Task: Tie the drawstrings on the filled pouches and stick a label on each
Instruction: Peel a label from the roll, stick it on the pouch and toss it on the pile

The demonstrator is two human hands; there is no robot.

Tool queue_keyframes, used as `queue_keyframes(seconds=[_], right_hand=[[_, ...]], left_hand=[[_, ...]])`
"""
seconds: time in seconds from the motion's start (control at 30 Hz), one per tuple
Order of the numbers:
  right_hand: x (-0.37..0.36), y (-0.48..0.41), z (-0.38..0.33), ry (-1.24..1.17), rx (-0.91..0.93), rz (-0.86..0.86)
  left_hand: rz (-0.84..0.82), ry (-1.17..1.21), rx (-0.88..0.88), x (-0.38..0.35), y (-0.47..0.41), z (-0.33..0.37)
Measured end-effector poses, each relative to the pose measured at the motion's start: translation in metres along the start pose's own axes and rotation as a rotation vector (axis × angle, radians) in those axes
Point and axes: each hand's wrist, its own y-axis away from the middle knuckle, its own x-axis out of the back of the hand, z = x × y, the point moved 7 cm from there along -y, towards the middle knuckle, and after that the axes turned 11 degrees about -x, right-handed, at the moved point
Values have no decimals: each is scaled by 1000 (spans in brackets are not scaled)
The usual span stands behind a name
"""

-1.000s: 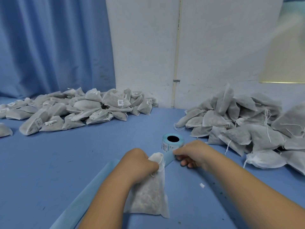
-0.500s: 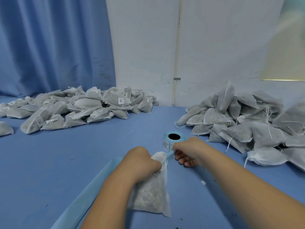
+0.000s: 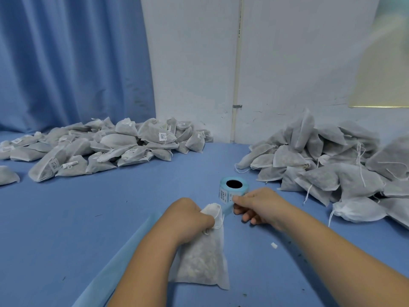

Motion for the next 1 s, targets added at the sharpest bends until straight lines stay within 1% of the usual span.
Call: queue_keyframes(seconds=[0.23,0.33,0.57,0.63,0.7,0.77,0.83,0.87,0.93,1.0], right_hand=[[1,0,2,-30,28,-51],[2,0,2,-24,18,-38],[14,11,8,-30,-81,31],[22,22,13,-24,-93,57],[31,38,16,3,-66,90],[41,57,18,61,-11,150],[48,80,18,79,53,204],[51,92,17,59,94,218],[55,115,13,5,179,247],[58,134,11,-53,265,282]], left_hand=[[-6,14,2,1,0,-2],[-16,32,2,1,1,-2],[-10,81,55,1,1,-6],[12,77,60,3,1,-7],[57,49,47,7,3,-1],[158,39,22,17,6,7],[286,129,-27,26,10,17],[311,228,-52,27,12,23],[255,496,-82,16,17,37],[133,685,-73,-7,22,54]])
